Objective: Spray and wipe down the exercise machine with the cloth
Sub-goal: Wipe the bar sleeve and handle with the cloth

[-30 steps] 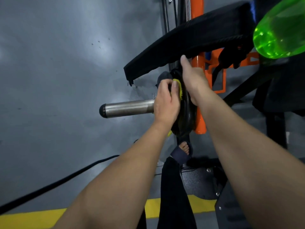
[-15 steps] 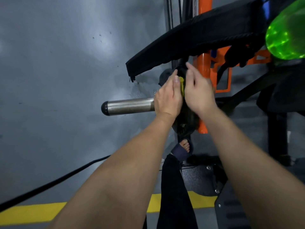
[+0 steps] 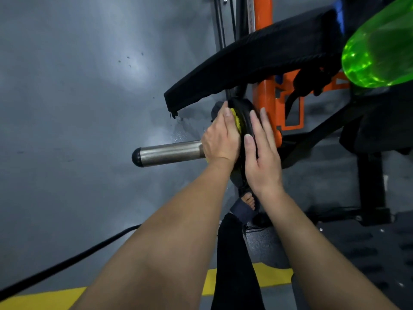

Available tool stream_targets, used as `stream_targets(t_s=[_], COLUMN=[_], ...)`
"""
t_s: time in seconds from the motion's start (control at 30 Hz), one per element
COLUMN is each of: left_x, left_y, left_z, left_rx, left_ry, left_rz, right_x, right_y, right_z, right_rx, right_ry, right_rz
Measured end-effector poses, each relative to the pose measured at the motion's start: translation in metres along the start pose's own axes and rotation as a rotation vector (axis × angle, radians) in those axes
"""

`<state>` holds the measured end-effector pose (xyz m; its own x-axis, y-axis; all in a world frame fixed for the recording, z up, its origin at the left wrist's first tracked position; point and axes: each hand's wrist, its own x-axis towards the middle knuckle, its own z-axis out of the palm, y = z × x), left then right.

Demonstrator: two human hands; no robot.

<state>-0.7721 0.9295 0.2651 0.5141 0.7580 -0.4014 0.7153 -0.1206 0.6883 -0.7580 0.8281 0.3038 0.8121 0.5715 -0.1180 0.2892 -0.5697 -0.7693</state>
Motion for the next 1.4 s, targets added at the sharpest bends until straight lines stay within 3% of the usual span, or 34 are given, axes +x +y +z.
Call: stream_targets(t_s=[0.1,0.2,0.33,0.4,0.5,0.63,0.77,0.83,0.93,1.03,1.13,1.2,1.3,1.4], left_x=[0.0,0.0,-0.006,-0.007,-0.003,-0.003,-0.002,-0.004,-0.004,-0.004,-0.004,0.0,-0.003,0.0], left_y=[0.0,0.001,-0.003,-0.006,-0.005,-0.003,-0.006,-0.01,-0.011,-0.011,-0.009,-0.008,-0.007,-0.007], left_z=[-0.001,-0.001,-0.002,-0.001,0.002,0.001,0.001,0.001,-0.001,-0.001,0.001,0.003,0.002,0.0], left_rx=[-0.005,-0.013,-0.032,-0.022,0.001,-0.015,0.033,0.045,0.052,0.054,0.055,0.09,0.102,0.064], left_ry=[-0.014,-0.026,0.015,0.023,0.032,0.022,-0.001,-0.051,-0.053,-0.035,-0.006,-0.021,-0.026,-0.036], left_rz=[0.02,-0.008,0.082,0.128,0.099,0.063,0.128,0.179,0.198,0.172,0.129,0.098,0.089,0.086], right_x=[0.015,0.049,0.119,0.14,0.12,0.02,0.003,0.019,0.056,0.114,0.142,0.122,0.051,0.008], right_y=[-0.005,-0.016,-0.034,-0.038,-0.034,-0.019,-0.003,-0.007,-0.013,-0.022,-0.027,-0.029,-0.023,-0.011], right_z=[0.001,-0.001,0.007,0.008,-0.005,-0.014,0.001,0.0,-0.004,0.001,0.008,0.0,-0.009,-0.005], right_rx=[-0.027,-0.065,0.122,0.19,0.304,0.113,0.01,-0.038,-0.077,-0.003,0.054,0.112,0.148,0.037], right_ry=[0.052,-0.078,-0.211,-0.112,0.035,-0.067,0.017,0.015,-0.12,-0.288,-0.142,0.024,0.0,0.001], right_rz=[-0.002,0.121,0.571,0.662,0.544,0.204,0.104,0.113,0.199,0.507,0.64,0.519,0.203,0.124])
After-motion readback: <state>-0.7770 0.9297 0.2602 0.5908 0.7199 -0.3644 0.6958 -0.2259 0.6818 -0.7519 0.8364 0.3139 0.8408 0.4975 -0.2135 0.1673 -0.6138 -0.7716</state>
